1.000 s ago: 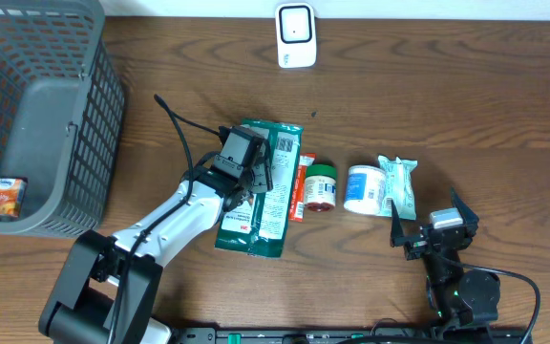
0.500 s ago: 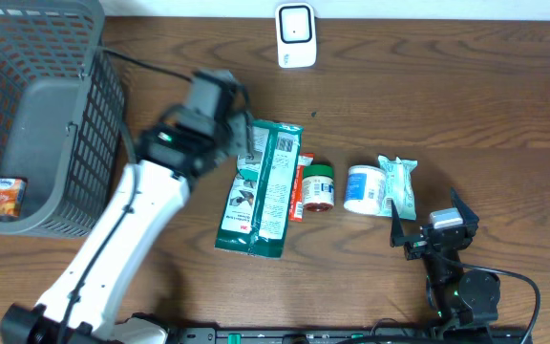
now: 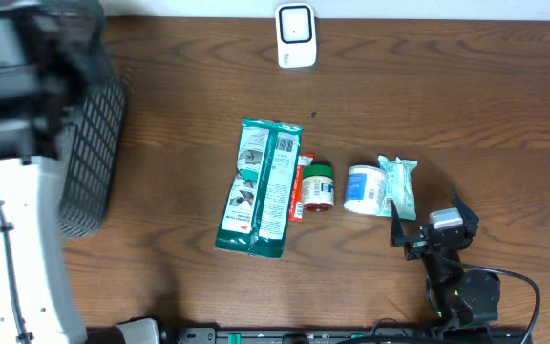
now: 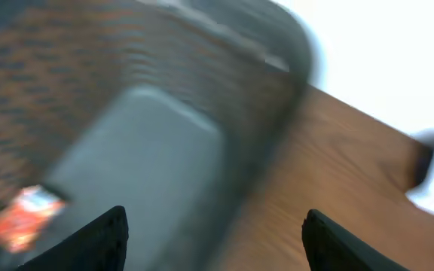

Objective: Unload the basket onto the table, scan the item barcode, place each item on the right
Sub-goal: 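Move the left gripper back into the basket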

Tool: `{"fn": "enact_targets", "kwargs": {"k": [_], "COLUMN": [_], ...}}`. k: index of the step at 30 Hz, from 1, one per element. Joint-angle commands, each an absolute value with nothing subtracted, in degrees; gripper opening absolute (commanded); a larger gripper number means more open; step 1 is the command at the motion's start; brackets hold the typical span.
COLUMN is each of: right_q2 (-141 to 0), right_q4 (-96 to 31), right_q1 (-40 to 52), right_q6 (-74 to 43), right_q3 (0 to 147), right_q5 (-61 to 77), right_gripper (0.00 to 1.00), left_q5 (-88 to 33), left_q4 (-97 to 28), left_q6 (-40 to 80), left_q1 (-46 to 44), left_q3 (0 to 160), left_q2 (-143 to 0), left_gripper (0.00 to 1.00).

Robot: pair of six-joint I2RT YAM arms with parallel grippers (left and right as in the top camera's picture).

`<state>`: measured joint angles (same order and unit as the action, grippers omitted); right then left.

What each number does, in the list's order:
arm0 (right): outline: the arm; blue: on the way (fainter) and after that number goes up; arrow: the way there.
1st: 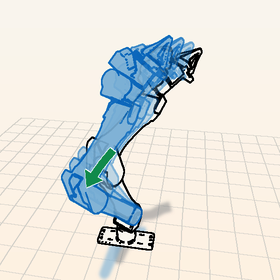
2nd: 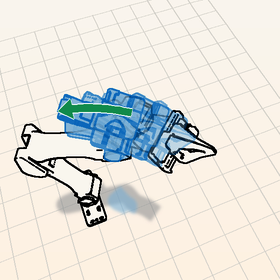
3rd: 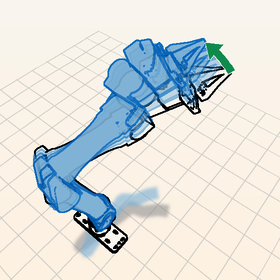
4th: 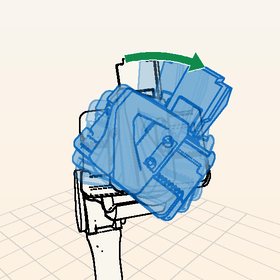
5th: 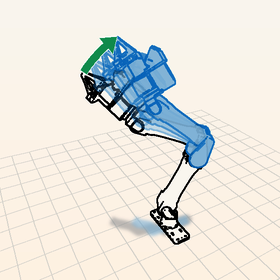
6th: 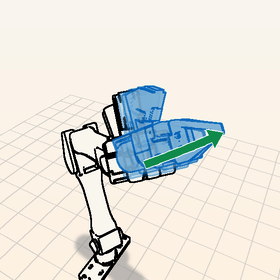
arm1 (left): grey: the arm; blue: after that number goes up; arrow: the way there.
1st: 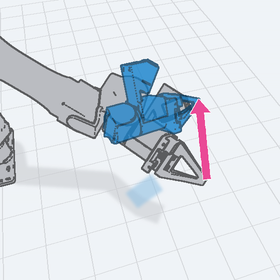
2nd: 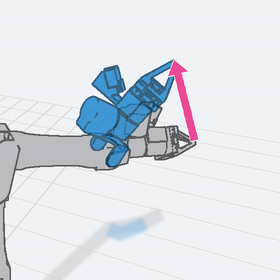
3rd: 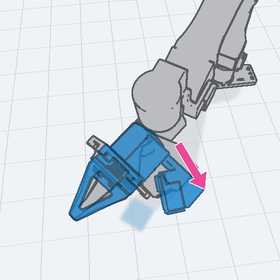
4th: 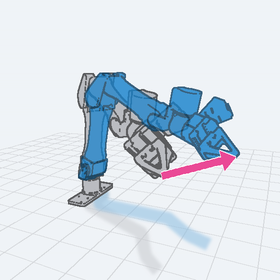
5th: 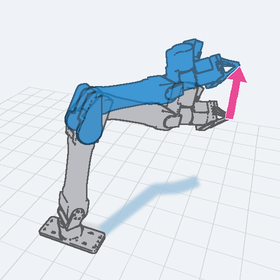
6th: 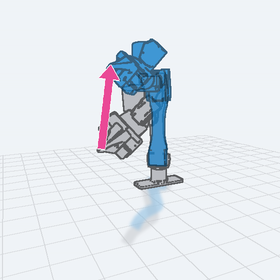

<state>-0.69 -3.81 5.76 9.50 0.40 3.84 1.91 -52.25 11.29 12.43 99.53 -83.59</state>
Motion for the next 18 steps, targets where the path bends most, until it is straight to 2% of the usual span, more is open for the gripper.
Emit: {"fn": "enact_targets", "kwargs": {"k": [1,6,9,18], "right_q2": [-0.4,-0.4,-0.4,-0.4], "right_q4": [-4.0,-4.0,-4.0,-4.0], "right_q1": [6.1,6.1,6.1,6.1], "right_q6": [9.5,9.5,9.5,9.5], "right_q3": [0.3,0.3,0.3,0.3], "right_q5": [3.9,3.9,3.9,3.9], "right_gripper": [0.99,0.99,0.99,0.99], "left_q5": [2.7,2.7,2.7,8.4], "left_q4": [-51.9,-53.3,-56.2,-56.6], "left_q6": [10.0,9.6,9.4,8.7], "left_q1": [23.5,34.0,37.4,38.8], "left_q3": [100.4,100.4,100.3,98.5], "left_q2": [-85.3,-92.0,-96.6,-107.9], "left_gripper": [0.70,0.70,0.70,0.70]}}
